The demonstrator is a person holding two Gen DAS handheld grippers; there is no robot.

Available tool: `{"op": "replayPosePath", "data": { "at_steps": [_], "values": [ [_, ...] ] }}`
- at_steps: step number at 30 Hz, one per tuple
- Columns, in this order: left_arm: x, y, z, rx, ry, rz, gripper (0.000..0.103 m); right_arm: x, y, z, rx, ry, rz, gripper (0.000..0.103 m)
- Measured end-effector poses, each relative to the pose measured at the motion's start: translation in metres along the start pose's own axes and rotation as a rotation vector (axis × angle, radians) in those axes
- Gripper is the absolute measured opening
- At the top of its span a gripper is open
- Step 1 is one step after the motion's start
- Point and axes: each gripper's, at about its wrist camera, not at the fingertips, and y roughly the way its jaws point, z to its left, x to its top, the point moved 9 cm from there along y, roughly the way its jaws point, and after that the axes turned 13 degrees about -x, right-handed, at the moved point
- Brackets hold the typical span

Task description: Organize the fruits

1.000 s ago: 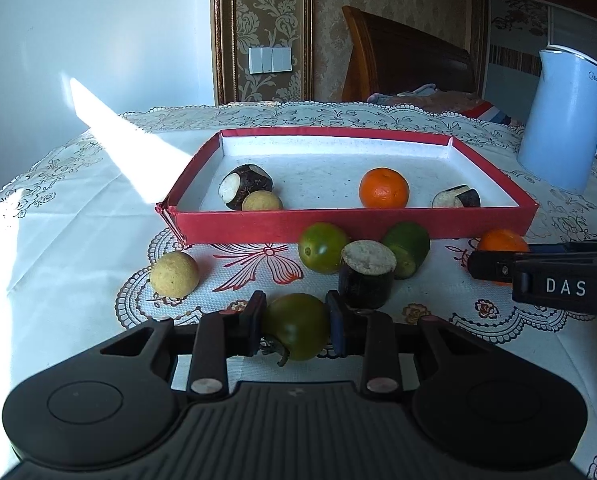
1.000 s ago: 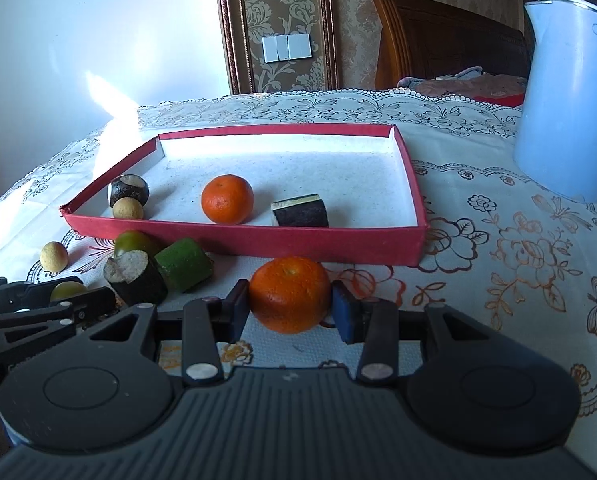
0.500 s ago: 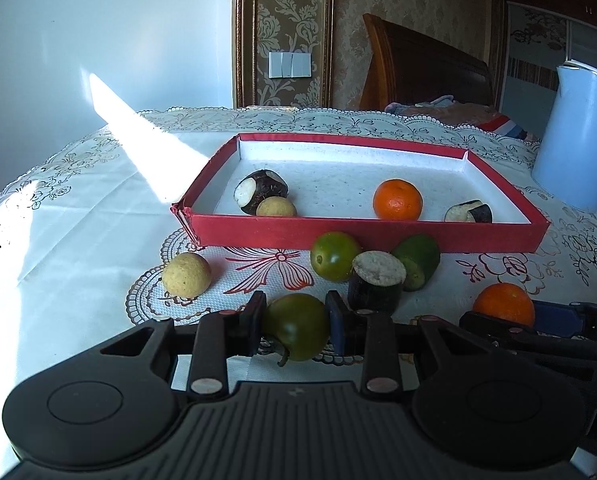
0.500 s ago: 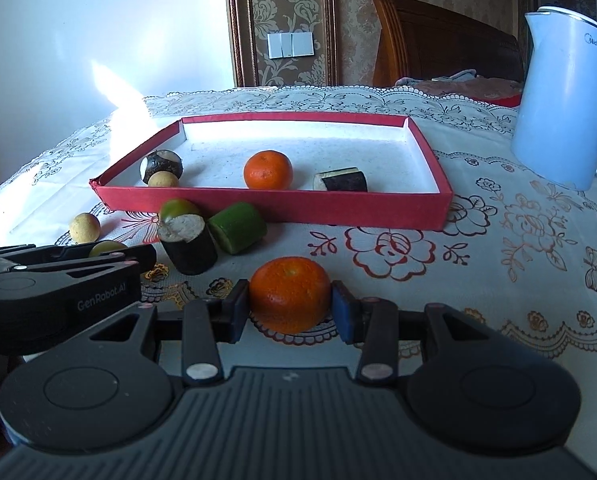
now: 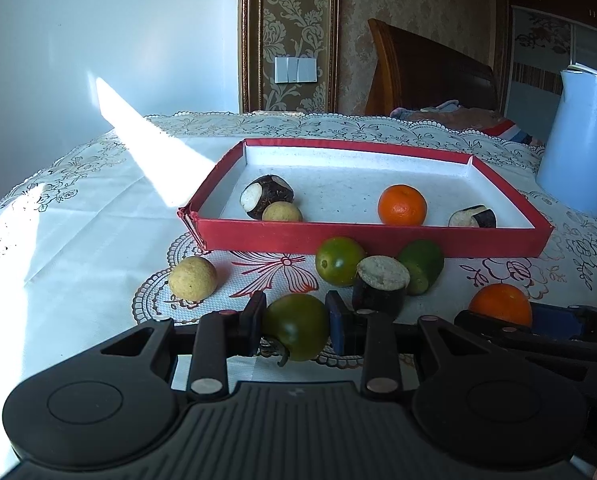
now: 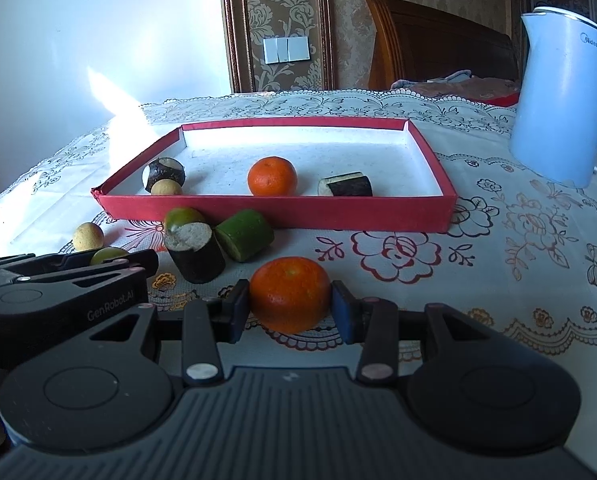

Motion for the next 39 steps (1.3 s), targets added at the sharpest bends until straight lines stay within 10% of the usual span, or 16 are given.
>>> {"op": "replayPosePath", "data": {
  "at_steps": [39],
  "values": [
    [-0.0018, -0.0012, 0.0002, 0.009, 0.011, -0.010, 0.031, -0.0015, 0.0006, -0.0018, 0.048, 0.042, 0.001, 0.041]
  ]
}}
